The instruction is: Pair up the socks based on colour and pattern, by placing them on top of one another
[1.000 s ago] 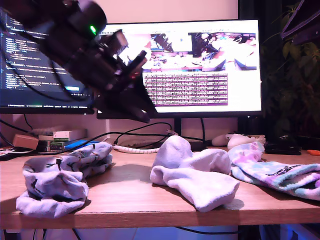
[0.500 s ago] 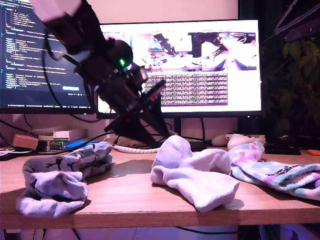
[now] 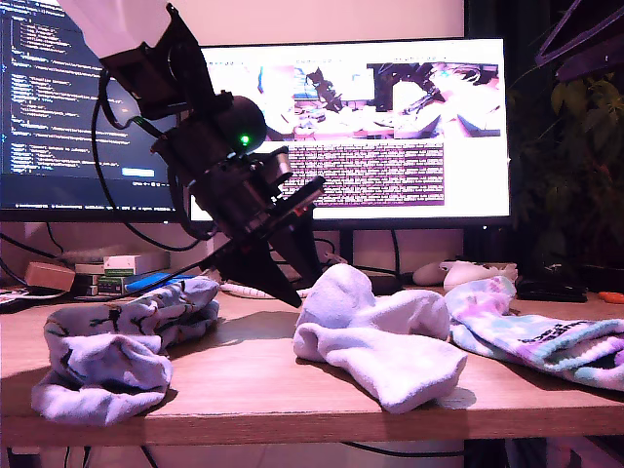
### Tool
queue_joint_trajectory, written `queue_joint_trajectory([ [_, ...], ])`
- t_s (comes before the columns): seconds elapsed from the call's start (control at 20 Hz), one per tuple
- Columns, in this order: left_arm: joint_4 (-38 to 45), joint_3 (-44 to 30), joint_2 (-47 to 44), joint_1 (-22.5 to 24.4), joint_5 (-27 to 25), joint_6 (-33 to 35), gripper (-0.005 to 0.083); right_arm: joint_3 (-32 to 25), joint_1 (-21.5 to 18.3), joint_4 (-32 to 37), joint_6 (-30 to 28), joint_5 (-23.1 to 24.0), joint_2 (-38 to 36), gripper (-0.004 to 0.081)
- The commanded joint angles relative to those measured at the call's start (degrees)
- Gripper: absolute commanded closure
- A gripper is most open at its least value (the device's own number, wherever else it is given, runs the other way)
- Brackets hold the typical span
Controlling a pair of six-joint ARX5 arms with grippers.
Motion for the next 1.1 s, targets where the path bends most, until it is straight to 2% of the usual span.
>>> queue_joint_trajectory([
  [0.0,0.66,-0.02,2.71,-1.27,0.46,0.39,0.0447,-1.07,0.28,0.26,-0.13,-0.07,0.0,0.0541],
  [0.05,1.31,-0.02,2.89,-1.64,0.42,0.39,0.0459,-1.07,0.28,0.24,-0.11,-0.07,0.0,0.0541],
  [0.1,2.1,-0.02,2.89,-1.88,0.04,0.42,0.0513,-1.07,0.28,0.2,-0.11,-0.07,0.0,0.0541],
  [0.25,3.98,0.02,2.89,-2.27,-0.66,0.42,0.0783,-1.07,0.28,0.15,-0.11,-0.04,0.0,0.0541],
  [0.45,2.51,1.4,2.86,-2.25,-0.13,0.48,0.0793,-1.07,0.28,0.17,-0.24,-0.02,1.66,0.0541],
  [0.7,3.39,3.1,2.75,-2.21,0.39,0.92,0.0793,-1.07,2.56,2.97,-5.31,-0.63,10.54,0.0541],
  [0.8,4.72,3.13,2.75,-2.21,0.39,0.94,0.0793,-1.05,4.61,7.67,-10.1,-1.95,15.67,0.054],
  [0.9,5.01,3.1,2.75,-2.21,0.37,2.4,0.0793,-1.03,7.21,14.27,-17.84,-3.15,20.76,0.0536],
  [1.0,5.97,3.13,2.75,-2.21,0.44,3.02,0.0793,0.11,9.22,18.58,-25.88,-3.19,26.53,0.0481],
  [1.05,6.45,3.15,2.75,-2.21,0.63,2.99,0.0793,1.25,10.01,19.41,-27.61,-3.23,29.46,0.0465],
])
